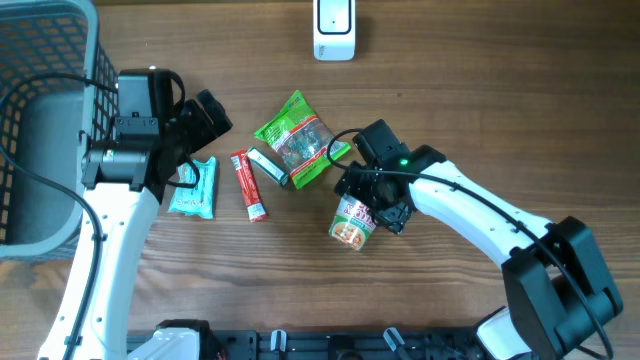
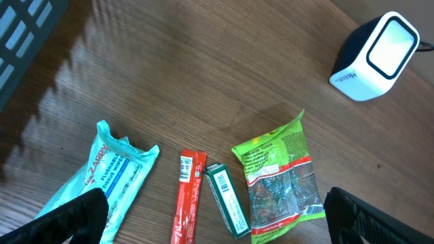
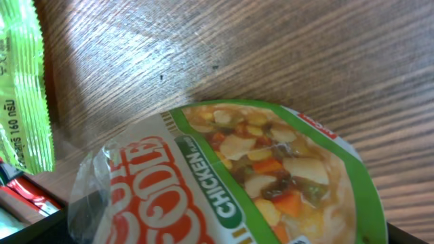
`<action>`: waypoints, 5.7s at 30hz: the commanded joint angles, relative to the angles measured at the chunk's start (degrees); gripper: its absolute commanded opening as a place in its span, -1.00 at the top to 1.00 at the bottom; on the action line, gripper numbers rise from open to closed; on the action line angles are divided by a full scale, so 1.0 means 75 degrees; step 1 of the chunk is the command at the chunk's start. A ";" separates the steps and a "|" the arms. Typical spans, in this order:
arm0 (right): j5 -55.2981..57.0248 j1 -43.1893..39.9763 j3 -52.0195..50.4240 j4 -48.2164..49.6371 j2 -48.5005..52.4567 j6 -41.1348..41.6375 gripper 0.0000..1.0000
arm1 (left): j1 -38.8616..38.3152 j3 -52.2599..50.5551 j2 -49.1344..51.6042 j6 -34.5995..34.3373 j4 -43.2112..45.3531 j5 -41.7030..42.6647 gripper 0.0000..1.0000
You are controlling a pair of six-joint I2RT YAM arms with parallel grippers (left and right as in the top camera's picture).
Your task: Scan the item barcode
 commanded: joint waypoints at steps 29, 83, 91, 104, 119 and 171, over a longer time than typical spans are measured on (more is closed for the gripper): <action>-0.0213 -0.0210 0.2996 -0.2675 0.0105 -0.3789 -1.00 | 0.0017 0.0070 -0.0029 -0.0073 0.0017 0.0032 -1.00; 0.0589 0.0460 0.0874 -0.1297 0.0204 0.0085 -1.00 | 0.0017 0.0070 -0.0029 -0.0073 0.0017 0.0032 -1.00; 0.1145 0.0606 0.0484 -0.0953 0.0204 0.0087 -1.00 | 0.0017 0.0070 -0.0029 -0.0073 0.0017 0.0032 -1.00; -0.0481 0.0108 0.0495 -0.0099 0.0198 -0.2722 -0.99 | 0.0017 0.0070 -0.0029 -0.0073 0.0017 0.0032 -1.00; -0.1209 -0.0388 0.0912 -0.0233 0.0076 -0.4584 -1.00 | 0.0017 0.0070 -0.0029 -0.0073 0.0017 0.0032 -1.00; 0.0020 0.0350 0.0143 0.0318 0.0187 -0.4450 -0.61 | 0.0017 0.0070 -0.0029 -0.0073 0.0017 0.0032 -1.00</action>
